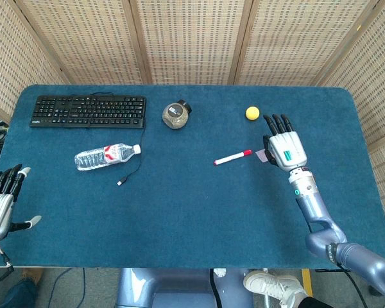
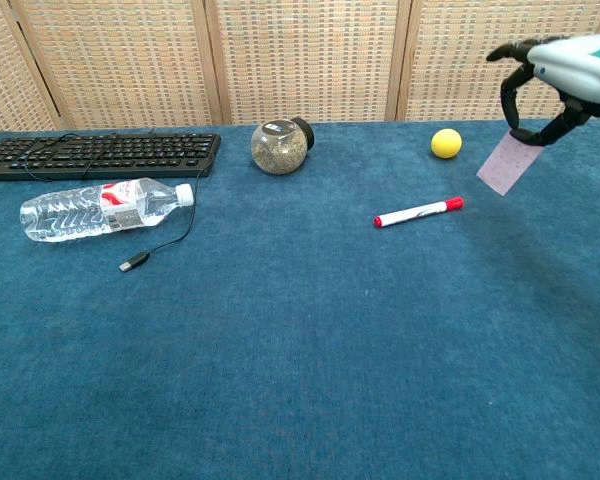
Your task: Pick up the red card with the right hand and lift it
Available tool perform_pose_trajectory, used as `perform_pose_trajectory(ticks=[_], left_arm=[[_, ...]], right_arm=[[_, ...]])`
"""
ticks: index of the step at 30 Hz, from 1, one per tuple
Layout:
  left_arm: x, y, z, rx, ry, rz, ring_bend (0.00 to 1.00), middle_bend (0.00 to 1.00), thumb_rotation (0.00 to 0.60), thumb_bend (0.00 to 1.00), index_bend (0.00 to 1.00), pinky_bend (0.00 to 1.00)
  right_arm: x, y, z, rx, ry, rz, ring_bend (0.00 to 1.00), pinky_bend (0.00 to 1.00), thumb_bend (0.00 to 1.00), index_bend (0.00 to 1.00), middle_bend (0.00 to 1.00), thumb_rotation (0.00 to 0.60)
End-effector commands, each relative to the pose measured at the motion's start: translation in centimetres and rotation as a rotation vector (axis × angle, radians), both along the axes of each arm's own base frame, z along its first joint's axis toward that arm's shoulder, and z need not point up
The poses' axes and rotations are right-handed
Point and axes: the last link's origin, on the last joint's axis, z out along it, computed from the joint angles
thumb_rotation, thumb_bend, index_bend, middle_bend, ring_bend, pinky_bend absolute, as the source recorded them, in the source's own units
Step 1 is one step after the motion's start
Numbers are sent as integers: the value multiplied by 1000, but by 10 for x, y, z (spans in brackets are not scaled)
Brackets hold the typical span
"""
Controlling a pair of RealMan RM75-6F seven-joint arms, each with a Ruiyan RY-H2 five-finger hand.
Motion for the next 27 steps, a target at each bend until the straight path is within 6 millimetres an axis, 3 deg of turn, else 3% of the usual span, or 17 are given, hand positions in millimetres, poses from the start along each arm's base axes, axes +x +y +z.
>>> perform_pose_trajectory(ticks=[1,10,16,27], left_arm=[[1,-1,1,1,-3,-3,0,0,600,0,0,0],[2,-2,5,3,-23,-13,0,0,600,0,0,0],[-1,-1,7,-7,-36,-6,0,0,600,0,0,0],[-3,1,5,-18,-38,2,0,0,600,0,0,0]], right_arm=[[14,8,7,14,-8,90,0,0,559,710,51,600],[60,41,5,174,-15,330,0,0,545,712,57,600],[113,68,-24,308,-6,498,0,0,530,712,61,600],[145,80,-52,429,-111,462,0,0,525,712,74,600]])
